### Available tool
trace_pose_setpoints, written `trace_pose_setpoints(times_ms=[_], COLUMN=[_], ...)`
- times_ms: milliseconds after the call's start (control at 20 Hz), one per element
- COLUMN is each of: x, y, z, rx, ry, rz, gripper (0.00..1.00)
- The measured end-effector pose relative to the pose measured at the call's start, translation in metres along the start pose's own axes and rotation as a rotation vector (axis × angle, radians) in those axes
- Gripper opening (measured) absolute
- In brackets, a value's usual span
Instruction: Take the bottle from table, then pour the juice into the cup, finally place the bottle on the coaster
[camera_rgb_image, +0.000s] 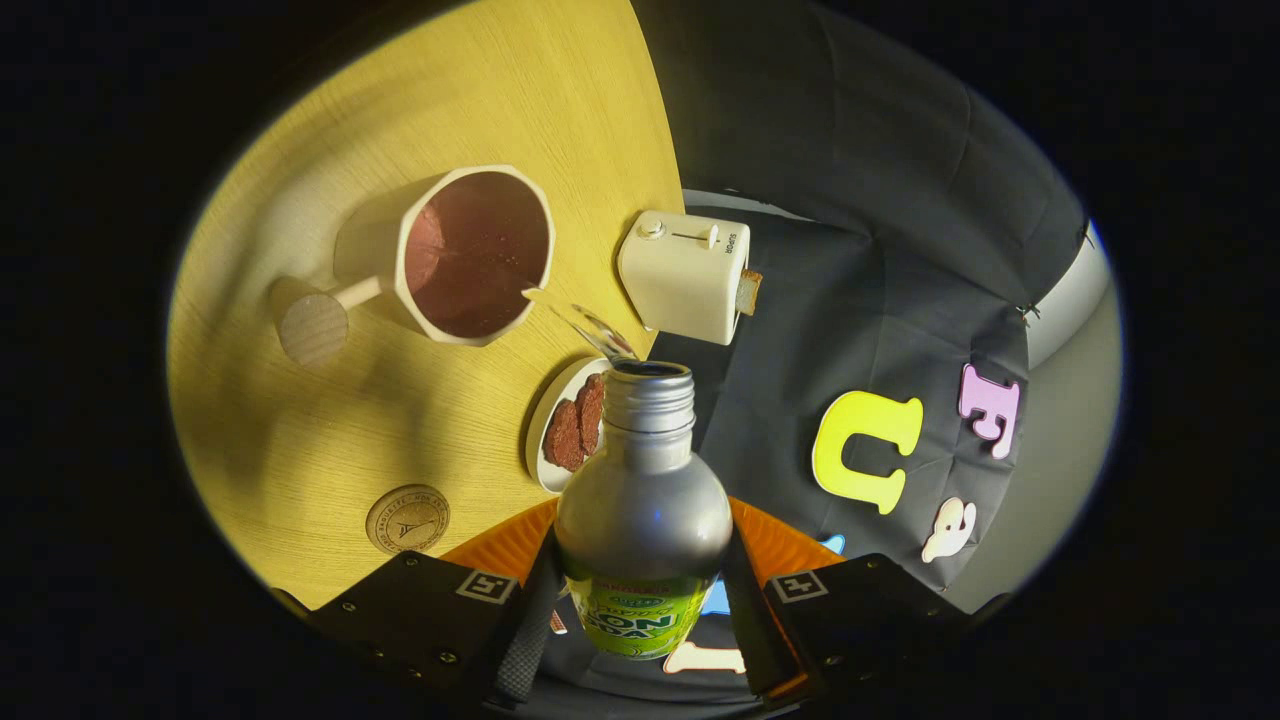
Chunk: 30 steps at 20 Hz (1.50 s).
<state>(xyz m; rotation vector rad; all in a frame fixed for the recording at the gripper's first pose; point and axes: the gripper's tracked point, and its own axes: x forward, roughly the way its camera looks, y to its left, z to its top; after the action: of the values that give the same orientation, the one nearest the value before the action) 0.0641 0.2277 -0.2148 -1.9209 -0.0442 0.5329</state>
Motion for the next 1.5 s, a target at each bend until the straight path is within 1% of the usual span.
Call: trace_pose_setpoints(times_ms=[800, 1500], x=[0.001, 0.008], y=[-0.020, -0.028], z=[0.001, 0.001], rx=[-0.079, -0.173], ry=[-0.020, -0.045], rz=[-0.039, -0.048], gripper=[0.77, 0.77])
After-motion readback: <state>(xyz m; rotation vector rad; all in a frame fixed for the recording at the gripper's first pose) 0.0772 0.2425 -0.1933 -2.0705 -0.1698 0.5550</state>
